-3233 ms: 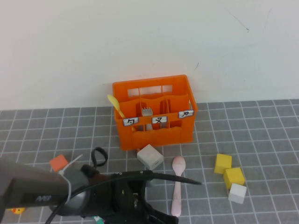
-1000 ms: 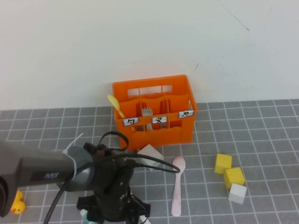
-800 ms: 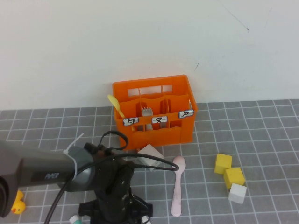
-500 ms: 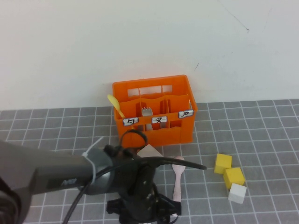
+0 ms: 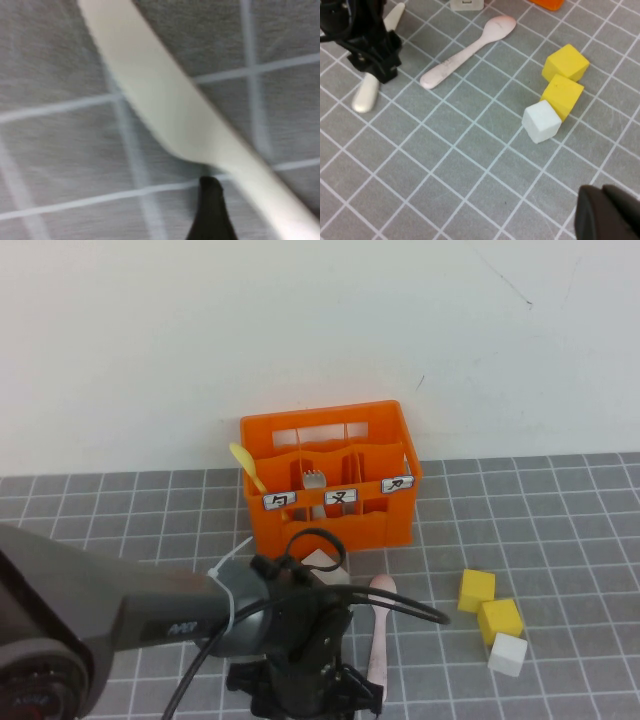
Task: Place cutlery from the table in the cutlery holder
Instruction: Pick up the knife
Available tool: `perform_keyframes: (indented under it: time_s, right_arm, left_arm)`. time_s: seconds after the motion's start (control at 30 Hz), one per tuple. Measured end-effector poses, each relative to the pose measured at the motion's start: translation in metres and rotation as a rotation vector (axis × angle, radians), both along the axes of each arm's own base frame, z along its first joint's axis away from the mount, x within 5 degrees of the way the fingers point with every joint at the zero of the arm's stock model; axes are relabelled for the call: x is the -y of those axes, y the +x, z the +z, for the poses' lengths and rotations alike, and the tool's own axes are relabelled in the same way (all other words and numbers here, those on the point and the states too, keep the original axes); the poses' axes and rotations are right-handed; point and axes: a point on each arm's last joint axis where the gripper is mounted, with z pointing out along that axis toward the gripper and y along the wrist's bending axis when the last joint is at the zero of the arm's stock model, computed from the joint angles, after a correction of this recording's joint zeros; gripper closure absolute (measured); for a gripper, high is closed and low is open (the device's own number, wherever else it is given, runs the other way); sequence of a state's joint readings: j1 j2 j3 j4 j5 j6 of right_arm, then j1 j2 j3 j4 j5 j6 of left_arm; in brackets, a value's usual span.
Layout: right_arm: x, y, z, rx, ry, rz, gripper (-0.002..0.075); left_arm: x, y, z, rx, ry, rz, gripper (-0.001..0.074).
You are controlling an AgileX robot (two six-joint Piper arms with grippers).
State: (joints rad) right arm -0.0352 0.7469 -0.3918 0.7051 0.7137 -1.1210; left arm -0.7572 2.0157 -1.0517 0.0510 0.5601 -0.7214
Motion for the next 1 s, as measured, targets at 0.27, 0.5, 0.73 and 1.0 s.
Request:
perform_keyframes:
  time_s: [0.27,0.5,0.73,1.0]
  right_arm:
    - [0.0,0.0,0.0,-0.001,0.001,-0.001,0.0729]
    - [0.0,0.0,0.0,-0.001,0.001,-0.001,0.0729]
    - [-0.001,-0.001,0.0,-0.011,0.01,0.006,0.0729]
    - [-0.002,-0.001,0.0,-0.01,0.023,0.004,0.0729]
  left_arm:
    - [-0.015,0.004,0.002,0.04,0.172,0.027,0.0356]
    - [-0.014,0.002,0.001,0.014,0.158,0.079,0.0384]
    - [-0.014,0.0,0.001,-0.01,0.143,0.126,0.0468]
    - [-0.008,-0.001,0.0,-0.022,0.094,-0.058,0.0653]
